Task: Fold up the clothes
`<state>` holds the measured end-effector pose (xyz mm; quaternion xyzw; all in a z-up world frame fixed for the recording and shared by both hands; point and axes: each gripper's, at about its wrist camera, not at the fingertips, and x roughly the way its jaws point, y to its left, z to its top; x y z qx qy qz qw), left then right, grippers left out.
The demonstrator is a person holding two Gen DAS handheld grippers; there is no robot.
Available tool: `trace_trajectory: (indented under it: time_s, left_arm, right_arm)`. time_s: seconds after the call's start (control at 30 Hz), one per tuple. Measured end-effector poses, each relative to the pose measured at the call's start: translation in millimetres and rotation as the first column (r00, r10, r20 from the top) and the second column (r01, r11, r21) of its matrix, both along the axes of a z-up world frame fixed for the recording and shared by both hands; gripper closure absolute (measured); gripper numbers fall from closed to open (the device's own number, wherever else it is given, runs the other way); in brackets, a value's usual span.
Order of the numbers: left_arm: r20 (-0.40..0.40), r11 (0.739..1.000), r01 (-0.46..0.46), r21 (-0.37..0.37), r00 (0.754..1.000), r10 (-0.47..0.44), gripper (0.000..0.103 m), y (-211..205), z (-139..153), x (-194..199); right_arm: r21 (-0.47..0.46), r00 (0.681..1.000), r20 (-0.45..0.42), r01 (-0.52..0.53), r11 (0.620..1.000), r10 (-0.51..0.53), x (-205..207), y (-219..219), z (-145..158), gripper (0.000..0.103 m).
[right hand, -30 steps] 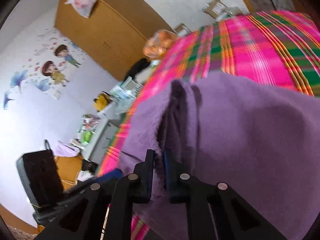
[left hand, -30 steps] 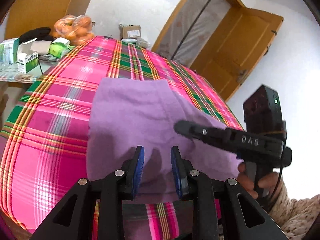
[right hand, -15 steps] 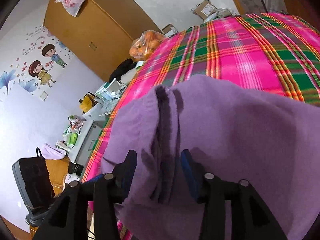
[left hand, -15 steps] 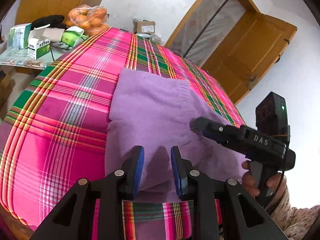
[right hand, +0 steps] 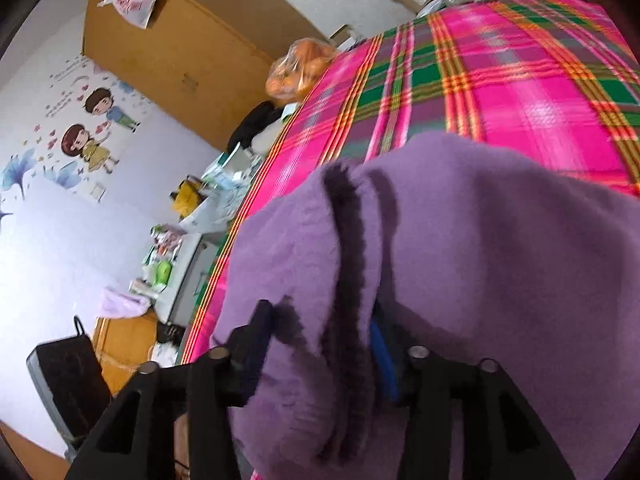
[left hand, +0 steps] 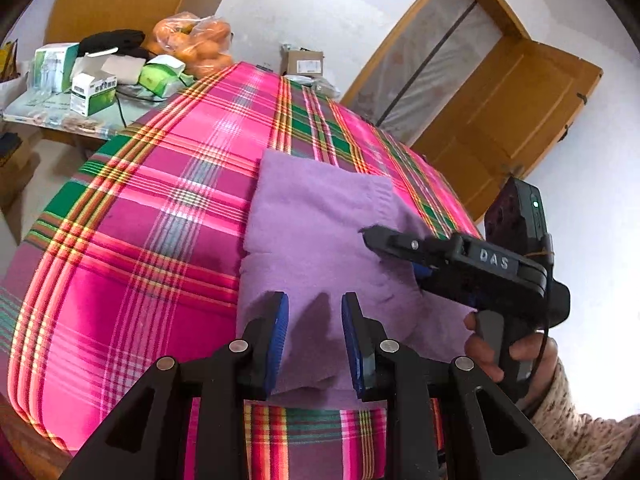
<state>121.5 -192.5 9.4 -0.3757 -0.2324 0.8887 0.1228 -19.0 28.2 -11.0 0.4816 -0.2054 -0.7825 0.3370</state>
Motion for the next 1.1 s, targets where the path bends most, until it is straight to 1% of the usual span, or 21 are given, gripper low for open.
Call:
trace_trajectory:
  time_s: [0.07, 0.23, 0.3, 0.37, 0.43, 0.47, 0.53, 0.6, 0.8, 1.0, 1.1]
  left_arm:
    - [0.006, 1.000, -0.010, 0.005, 1.000, 0.010, 0.076, -2.6, -0.5, -0.1]
    - [0.024, 0.999, -0.031, 0.023, 0.999, 0.031, 0.076, -7.9, -3.9, -0.8]
    - [0.033, 0.999, -0.036, 0.030, 0.999, 0.036, 0.076, -8.8, -5.3, -1.2]
    - [0.036, 0.999, -0.048, 0.018, 0.998, 0.047, 0.076, -8.9, -4.7, -1.2]
    - [0.036, 0.998, -0.056, 0.010, 0.998, 0.055, 0.076, -9.3, -3.4, -0.8]
    - [0.033, 0.998, -0.059, 0.006, 0.998, 0.059, 0.076, -9.4, -2.6, 0.1]
    - [0.029, 0.998, -0.065, -0.002, 0.997, 0.065, 0.076, -9.8, -0.9, 1.9]
    - [0.030, 0.997, -0.073, -0.003, 0.997, 0.073, 0.076, -10.4, 0.6, 3.1]
    - [0.016, 0.997, -0.074, 0.000, 0.997, 0.074, 0.076, -8.5, 7.6, 2.1]
    - [-0.003, 0.999, -0.043, -0.006, 0.999, 0.043, 0.076, 4.1, 15.0, 0.6]
    - [-0.013, 1.000, -0.024, -0.005, 1.000, 0.024, 0.076, 11.4, 18.9, 0.3]
  right_arm:
    - [-0.009, 1.000, -0.006, -0.011, 1.000, 0.011, 2.1, -0.7, -1.2, 0.061]
    - [-0.045, 1.000, 0.018, -0.006, 0.999, 0.007, -4.9, -0.5, -6.2, 0.064]
    - [-0.042, 1.000, 0.019, -0.013, 0.999, 0.014, -5.7, -2.8, -5.2, 0.064]
    - [-0.044, 0.999, 0.031, -0.015, 0.999, 0.016, -7.9, -4.8, -4.9, 0.064]
    - [-0.068, 0.999, 0.051, -0.009, 0.998, 0.012, -9.2, -2.8, -6.9, 0.073]
    - [-0.079, 0.998, 0.060, -0.005, 0.997, 0.010, -9.8, -1.8, -7.9, 0.080]
    - [-0.100, 0.997, 0.072, 0.003, 0.995, 0.004, -9.0, 1.1, -9.1, 0.083]
    - [-0.115, 0.998, 0.061, 0.012, 0.993, -0.005, -4.7, 3.9, -5.9, 0.084]
    - [-0.149, 0.999, 0.010, 0.032, 0.988, -0.031, 14.4, 21.0, 16.6, 0.086]
    - [-0.164, 0.997, -0.032, 0.068, 0.984, -0.074, 34.2, 40.4, 39.0, 0.086]
    - [-0.156, 0.994, -0.057, 0.085, 0.984, -0.095, 41.4, 49.4, 46.8, 0.086]
